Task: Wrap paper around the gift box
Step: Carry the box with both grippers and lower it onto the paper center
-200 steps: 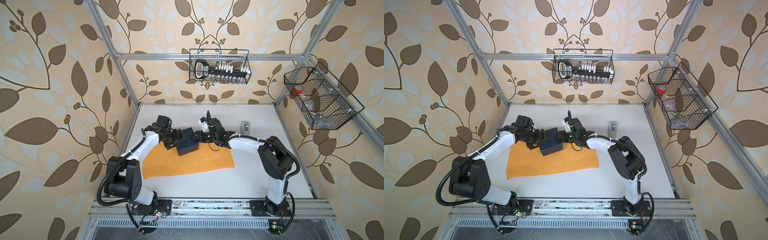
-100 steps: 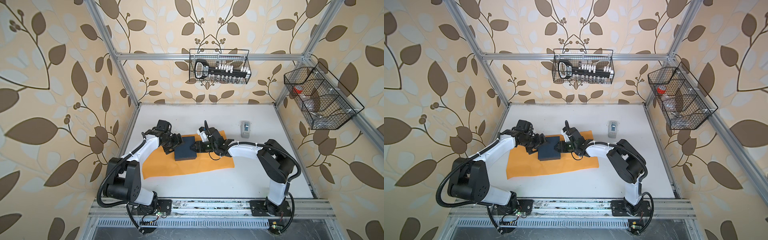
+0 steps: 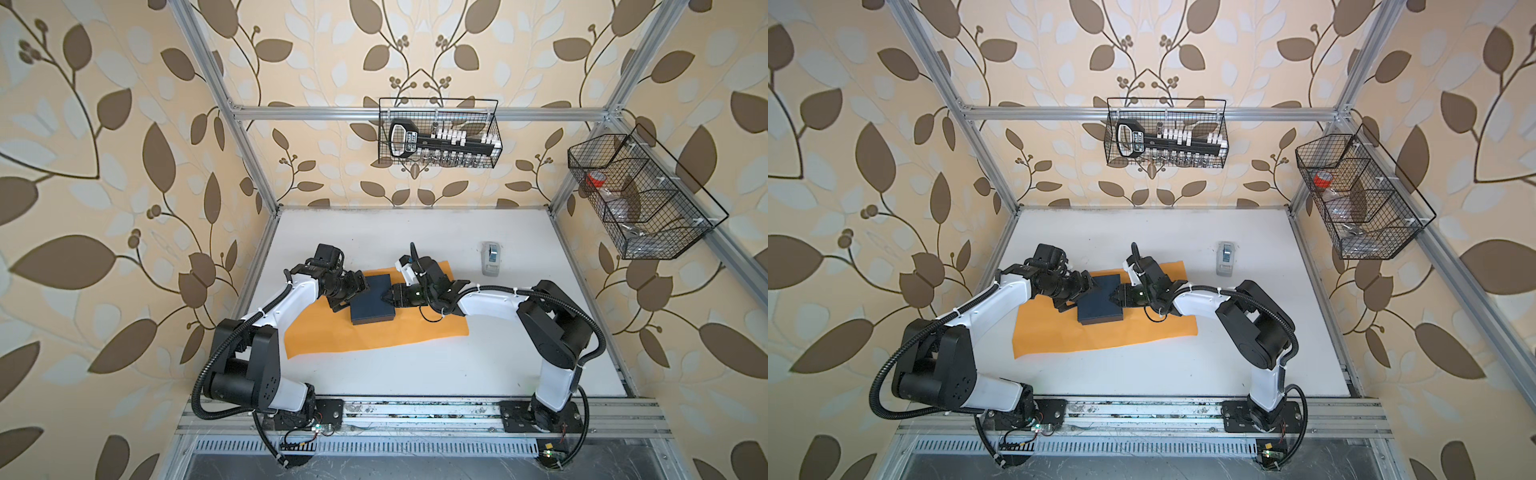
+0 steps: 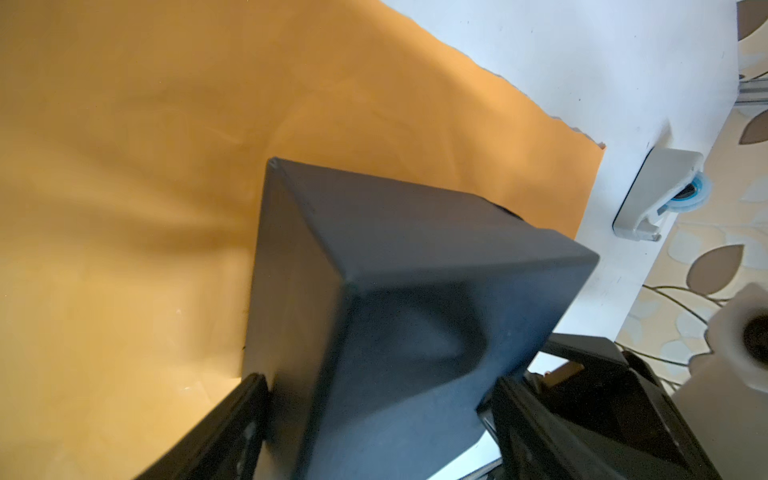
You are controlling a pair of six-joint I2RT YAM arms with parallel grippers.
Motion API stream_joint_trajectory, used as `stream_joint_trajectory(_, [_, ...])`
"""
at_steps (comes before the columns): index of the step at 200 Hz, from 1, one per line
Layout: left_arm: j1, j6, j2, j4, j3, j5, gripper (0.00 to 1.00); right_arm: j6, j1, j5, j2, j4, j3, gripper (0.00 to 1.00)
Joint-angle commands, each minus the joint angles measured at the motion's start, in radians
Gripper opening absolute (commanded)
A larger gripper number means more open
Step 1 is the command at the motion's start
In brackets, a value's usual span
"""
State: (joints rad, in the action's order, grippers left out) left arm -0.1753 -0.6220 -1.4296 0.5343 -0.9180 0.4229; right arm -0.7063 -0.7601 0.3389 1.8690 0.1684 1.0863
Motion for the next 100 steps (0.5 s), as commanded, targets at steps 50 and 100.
stream_joint_trajectory(50, [-0.023, -0.008, 0.037, -0.030, 0.014, 0.060, 0.87, -0.004, -0.024, 0.015, -0.058, 0.036, -0.031, 0.49])
stream_joint_trajectory(100, [-0.023, -0.004, 0.009, -0.053, 0.015, 0.050, 0.87, -0.012, -0.025, 0.013, -0.044, 0.056, -0.048, 0.49])
